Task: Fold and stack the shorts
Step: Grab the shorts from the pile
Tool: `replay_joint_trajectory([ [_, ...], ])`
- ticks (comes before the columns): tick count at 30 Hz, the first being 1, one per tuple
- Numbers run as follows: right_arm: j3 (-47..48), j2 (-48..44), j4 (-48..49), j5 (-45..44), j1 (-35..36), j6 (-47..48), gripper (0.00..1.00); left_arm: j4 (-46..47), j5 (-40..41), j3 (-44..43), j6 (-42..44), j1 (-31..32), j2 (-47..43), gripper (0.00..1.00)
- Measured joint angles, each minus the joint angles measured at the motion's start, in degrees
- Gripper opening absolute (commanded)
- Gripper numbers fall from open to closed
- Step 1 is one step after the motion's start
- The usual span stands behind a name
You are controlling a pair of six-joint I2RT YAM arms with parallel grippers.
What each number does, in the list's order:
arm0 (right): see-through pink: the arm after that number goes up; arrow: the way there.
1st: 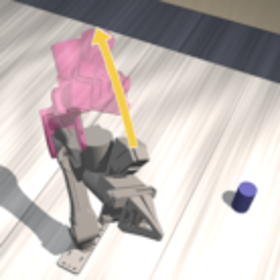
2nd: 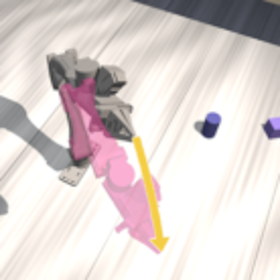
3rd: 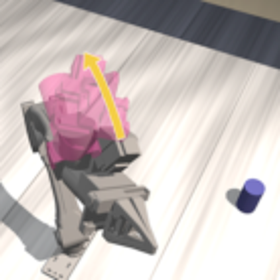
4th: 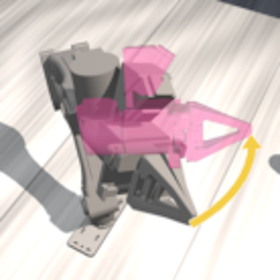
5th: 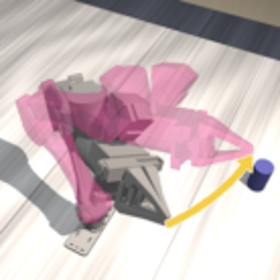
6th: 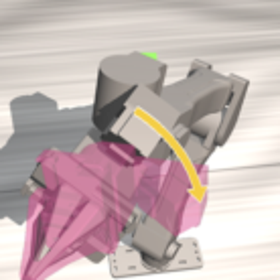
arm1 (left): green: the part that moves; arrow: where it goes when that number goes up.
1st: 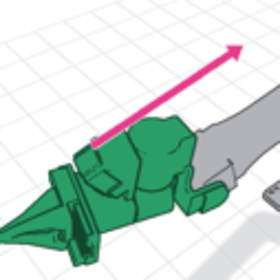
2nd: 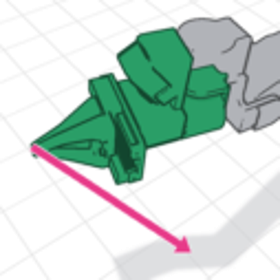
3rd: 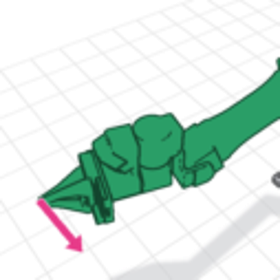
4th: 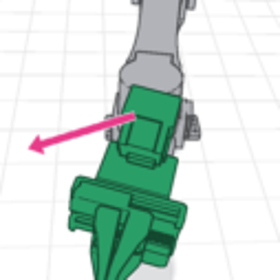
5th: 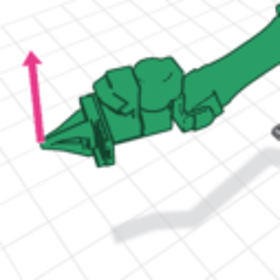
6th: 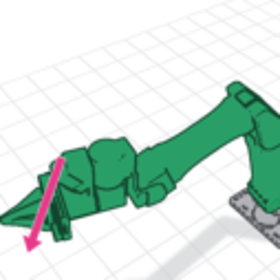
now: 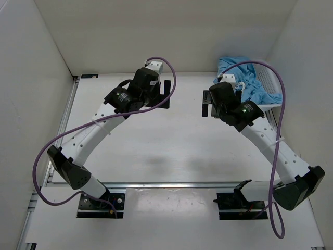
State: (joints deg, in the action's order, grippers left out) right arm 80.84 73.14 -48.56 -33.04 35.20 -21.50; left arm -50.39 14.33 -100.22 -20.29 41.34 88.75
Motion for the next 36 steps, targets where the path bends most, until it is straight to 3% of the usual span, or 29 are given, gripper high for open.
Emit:
replay_joint_trajectory([
  [12,-0.09,0.85,-0.7,1.42,-1.73,-0.94,1.0,0.46,-0.15,9.14,-3.17,-1.64,-7.63,1.0],
  [19,-1.88,1.22,1.09,12.76,-17.73,-0.5,1.0,0.74,0.28,15.58,-4.68,-1.64,-15.52,1.0],
  [21,-0.61,2.56,1.2,16.2,-22.86,-0.44,0.91,0.63,0.31,16.74,-5.4,-1.64,-16.7,1.0],
  [27,10.64,12.15,2.43,27.76,-35.74,-1.2,0.77,0.72,0.44,18.69,-6.99,-1.64,-17.84,1.0],
  [30,17.88,18.71,2.97,29.66,-37.99,-1.92,0.77,0.66,0.66,19.02,-7.32,-1.66,-17.68,1.0],
  [36,38.18,37.75,1.6,32.3,-40.39,-3.65,0.91,0.7,1.77,18.38,-7.63,-1.88,-13.62,1.0],
])
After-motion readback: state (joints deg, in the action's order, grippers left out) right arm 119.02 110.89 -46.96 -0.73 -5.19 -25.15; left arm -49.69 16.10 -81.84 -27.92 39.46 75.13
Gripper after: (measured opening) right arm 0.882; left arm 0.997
